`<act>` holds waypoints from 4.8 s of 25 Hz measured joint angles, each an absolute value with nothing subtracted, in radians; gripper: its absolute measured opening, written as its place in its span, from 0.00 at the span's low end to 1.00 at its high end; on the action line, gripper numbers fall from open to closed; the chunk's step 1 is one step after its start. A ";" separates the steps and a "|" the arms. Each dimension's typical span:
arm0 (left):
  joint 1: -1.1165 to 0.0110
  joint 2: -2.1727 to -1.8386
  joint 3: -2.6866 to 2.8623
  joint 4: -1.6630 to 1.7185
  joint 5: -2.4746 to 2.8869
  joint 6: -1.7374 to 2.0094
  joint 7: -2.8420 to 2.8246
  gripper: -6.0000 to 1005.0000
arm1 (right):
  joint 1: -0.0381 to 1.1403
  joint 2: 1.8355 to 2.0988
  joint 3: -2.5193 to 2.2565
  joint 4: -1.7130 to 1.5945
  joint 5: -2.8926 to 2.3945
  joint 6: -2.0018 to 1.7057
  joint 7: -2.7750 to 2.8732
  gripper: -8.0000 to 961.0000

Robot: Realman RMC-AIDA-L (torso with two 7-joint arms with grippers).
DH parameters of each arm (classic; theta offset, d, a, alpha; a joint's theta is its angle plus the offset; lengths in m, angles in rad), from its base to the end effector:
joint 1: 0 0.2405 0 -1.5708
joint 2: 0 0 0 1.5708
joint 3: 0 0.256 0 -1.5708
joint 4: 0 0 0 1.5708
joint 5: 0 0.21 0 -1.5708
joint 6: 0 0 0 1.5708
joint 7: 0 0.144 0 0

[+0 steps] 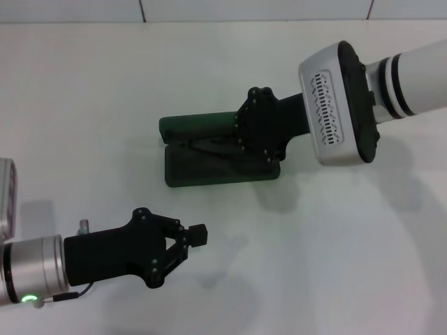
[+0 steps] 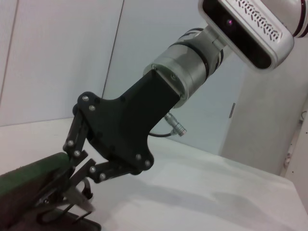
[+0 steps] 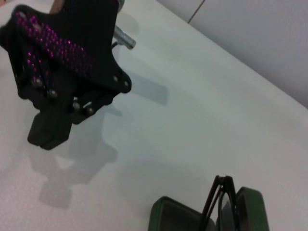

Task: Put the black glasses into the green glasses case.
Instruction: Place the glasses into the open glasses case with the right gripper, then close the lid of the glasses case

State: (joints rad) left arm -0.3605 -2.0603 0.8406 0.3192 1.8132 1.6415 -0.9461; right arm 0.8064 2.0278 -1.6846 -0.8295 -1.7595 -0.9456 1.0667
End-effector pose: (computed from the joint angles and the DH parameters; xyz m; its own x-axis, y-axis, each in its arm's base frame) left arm -0.2994 0.2361 -0.0482 0.7335 0.2907 0.6143 0.4044 -0.9132 -0.0508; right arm 0.1150 0.3915 -0.0901 0.8243 0.5646 0.0407 0.5556 -0.7931 -0.2495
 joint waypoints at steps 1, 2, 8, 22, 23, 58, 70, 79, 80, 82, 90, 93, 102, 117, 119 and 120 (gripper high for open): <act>-0.362 -2.061 0.841 0.319 1.813 1.642 -0.949 0.03 | 0.806 2.028 -1.691 -0.828 -1.760 -0.937 1.068 0.05; -0.363 -2.061 0.841 0.319 1.813 1.642 -0.952 0.03 | 0.807 2.028 -1.697 -0.827 -1.760 -0.928 1.070 0.05; -0.367 -2.062 0.841 0.319 1.820 1.642 -0.960 0.03 | 0.807 2.028 -1.728 -0.816 -1.762 -0.890 1.090 0.05; -0.374 -2.063 0.841 0.319 1.821 1.641 -0.960 0.03 | 0.802 2.028 -1.735 -0.812 -1.751 -0.845 1.100 0.05; -0.375 -2.063 0.841 0.319 1.821 1.641 -0.960 0.03 | 0.801 2.028 -1.739 -0.812 -1.751 -0.840 1.104 0.05; -0.412 -2.067 0.826 0.319 1.807 1.585 -1.002 0.03 | 0.611 2.023 -1.407 -0.888 -1.695 -1.151 1.184 0.16; -0.460 -2.063 0.734 0.342 1.762 1.411 -1.115 0.03 | 0.428 1.996 -1.133 -0.608 -1.594 -1.485 1.043 0.42; -0.510 -2.047 0.754 0.357 1.795 1.248 -1.228 0.03 | 0.391 2.005 -1.130 -0.502 -1.615 -1.493 0.948 0.67; -0.515 -2.048 0.757 0.356 1.799 1.240 -1.230 0.03 | 0.391 2.007 -1.131 -0.498 -1.615 -1.486 0.945 0.69; -0.524 -2.052 0.765 0.354 1.817 1.221 -1.231 0.03 | 0.391 2.009 -1.131 -0.495 -1.616 -1.474 0.941 0.69; -0.533 -2.067 0.777 0.358 1.836 1.175 -1.226 0.04 | 0.397 2.011 -1.129 -0.494 -1.617 -1.465 0.939 0.69; -0.540 -2.074 0.777 0.358 1.836 1.155 -1.224 0.04 | 0.399 2.011 -1.132 -0.493 -1.617 -1.463 0.939 0.69; -0.549 -2.075 0.776 0.365 1.839 1.092 -1.230 0.04 | 0.400 2.011 -1.128 -0.492 -1.617 -1.463 0.941 0.69; -0.550 -2.063 0.772 0.421 1.836 1.047 -1.232 0.04 | 0.398 2.011 -1.127 -0.493 -1.610 -1.464 0.945 0.68; -0.550 -2.063 0.771 0.421 1.835 1.047 -1.232 0.04 | 0.397 2.011 -1.127 -0.492 -1.609 -1.466 0.946 0.68; -0.550 -2.063 0.770 0.421 1.834 1.047 -1.233 0.04 | 0.395 2.011 -1.127 -0.492 -1.609 -1.467 0.946 0.68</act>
